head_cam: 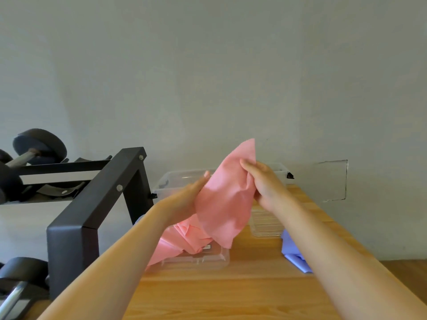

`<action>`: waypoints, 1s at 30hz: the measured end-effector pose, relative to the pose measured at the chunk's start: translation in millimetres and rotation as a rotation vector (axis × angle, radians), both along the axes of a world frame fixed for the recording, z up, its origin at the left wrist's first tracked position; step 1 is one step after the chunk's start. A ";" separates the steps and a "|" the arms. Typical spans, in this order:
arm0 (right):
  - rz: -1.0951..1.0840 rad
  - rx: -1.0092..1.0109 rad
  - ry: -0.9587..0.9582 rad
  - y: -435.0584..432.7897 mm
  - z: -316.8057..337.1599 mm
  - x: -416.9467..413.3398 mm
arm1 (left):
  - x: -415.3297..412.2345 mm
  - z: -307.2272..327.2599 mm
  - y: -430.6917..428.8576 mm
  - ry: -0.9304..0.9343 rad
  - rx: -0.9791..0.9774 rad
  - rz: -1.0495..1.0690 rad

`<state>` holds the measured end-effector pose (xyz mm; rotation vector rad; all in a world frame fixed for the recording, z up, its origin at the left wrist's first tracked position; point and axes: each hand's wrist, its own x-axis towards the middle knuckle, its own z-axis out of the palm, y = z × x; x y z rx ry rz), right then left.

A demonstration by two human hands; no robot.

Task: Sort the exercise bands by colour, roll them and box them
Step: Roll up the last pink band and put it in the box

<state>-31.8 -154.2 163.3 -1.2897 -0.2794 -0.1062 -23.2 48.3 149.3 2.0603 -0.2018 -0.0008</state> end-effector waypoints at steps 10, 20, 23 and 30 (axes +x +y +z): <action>0.011 0.237 0.006 -13.3 11.4 6.1 | -4.1 -2.7 -9.1 0.177 -0.215 -0.262; 0.252 0.071 0.004 -16.5 -23.0 3.4 | -7.5 59.0 -29.8 0.172 -0.703 -0.208; 0.274 -0.035 -0.078 -10.1 -9.7 1.2 | -12.7 71.9 -30.9 0.138 -0.669 -0.295; 0.353 0.047 -0.117 -5.0 28.9 -13.0 | -21.1 104.3 -28.8 0.022 -0.482 -0.284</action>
